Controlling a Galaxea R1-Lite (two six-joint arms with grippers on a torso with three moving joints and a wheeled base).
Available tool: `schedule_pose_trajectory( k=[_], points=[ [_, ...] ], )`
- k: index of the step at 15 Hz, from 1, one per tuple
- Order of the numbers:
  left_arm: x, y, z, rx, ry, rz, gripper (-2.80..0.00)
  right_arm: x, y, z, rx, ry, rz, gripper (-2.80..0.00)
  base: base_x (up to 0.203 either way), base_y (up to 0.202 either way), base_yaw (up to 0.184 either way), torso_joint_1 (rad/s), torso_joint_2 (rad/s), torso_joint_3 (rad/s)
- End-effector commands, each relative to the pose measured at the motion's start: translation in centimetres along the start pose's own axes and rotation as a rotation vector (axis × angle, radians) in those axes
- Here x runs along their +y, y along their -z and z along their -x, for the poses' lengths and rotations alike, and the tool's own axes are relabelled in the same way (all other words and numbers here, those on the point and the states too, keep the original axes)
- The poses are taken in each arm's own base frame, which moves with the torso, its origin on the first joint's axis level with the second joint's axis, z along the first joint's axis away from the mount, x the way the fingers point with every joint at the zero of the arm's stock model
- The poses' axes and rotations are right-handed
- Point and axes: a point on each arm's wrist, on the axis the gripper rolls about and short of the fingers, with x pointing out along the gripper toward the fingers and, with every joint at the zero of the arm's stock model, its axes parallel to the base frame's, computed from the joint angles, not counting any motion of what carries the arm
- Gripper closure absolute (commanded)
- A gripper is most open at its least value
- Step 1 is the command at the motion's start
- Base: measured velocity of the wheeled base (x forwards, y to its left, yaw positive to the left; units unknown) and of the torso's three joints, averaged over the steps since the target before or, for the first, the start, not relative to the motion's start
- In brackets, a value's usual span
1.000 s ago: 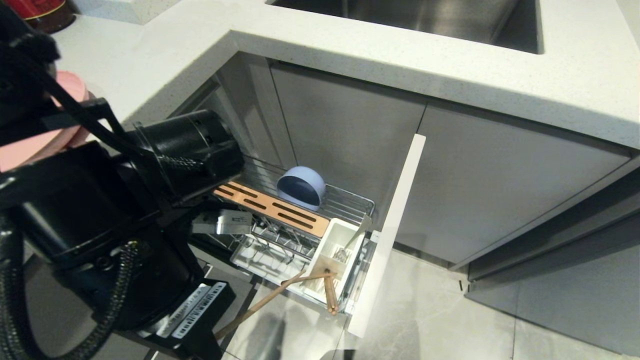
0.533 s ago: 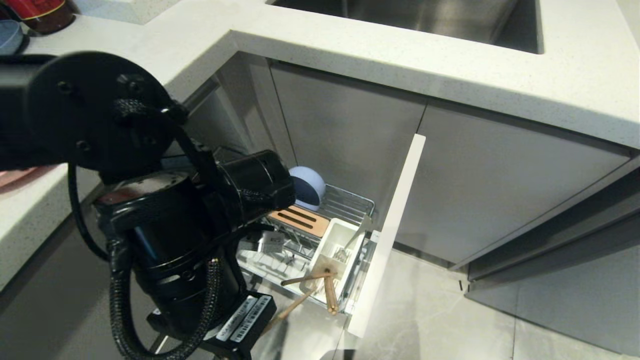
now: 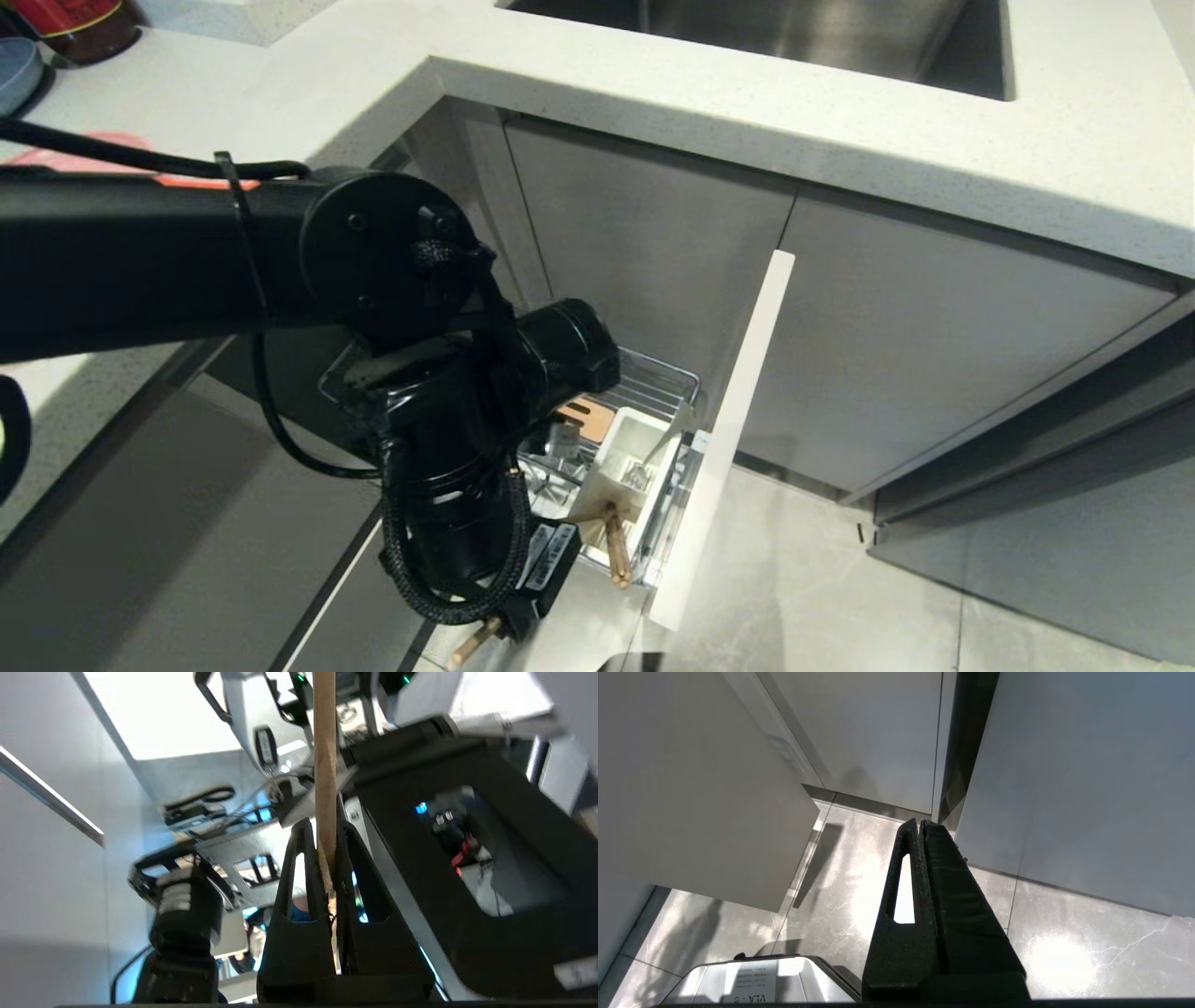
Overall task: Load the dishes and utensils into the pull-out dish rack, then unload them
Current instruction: Pick up the chopsticks and place it in the cupboard
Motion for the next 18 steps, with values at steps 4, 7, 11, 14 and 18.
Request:
schedule_pose_trajectory(
  k=[4, 7, 11, 14, 18],
  points=[
    [0.4, -2.7, -2.0, 0.032, -0.024, -0.013, 0.0, 0.0, 0.0, 0.0, -0.005, 0.0, -0.001, 0.0, 0.0, 0.0, 0.0, 0.0, 0.0, 0.0],
    [0.5, -4.0, -2.9, 0.002, -0.008, -0.01, 0.0, 0.0, 0.0, 0.0, -0.005, 0.0, -0.001, 0.0, 0.0, 0.0, 0.0, 0.0, 0.0, 0.0],
    [0.5, -4.8, -4.0, 0.025, -0.015, -0.033, 0.0, 0.0, 0.0, 0.0, -0.005, 0.0, -0.001, 0.0, 0.0, 0.0, 0.0, 0.0, 0.0, 0.0],
    [0.4, -5.2, -4.5, 0.025, -0.015, -0.032, 0.0, 0.0, 0.0, 0.0, -0.005, 0.0, -0.001, 0.0, 0.0, 0.0, 0.0, 0.0, 0.0, 0.0],
    [0.6, -6.1, -5.5, 0.032, -0.019, -0.02, 0.0, 0.0, 0.0, 0.0, -0.005, 0.0, -0.001, 0.0, 0.0, 0.0, 0.0, 0.0, 0.0, 0.0]
  ],
)
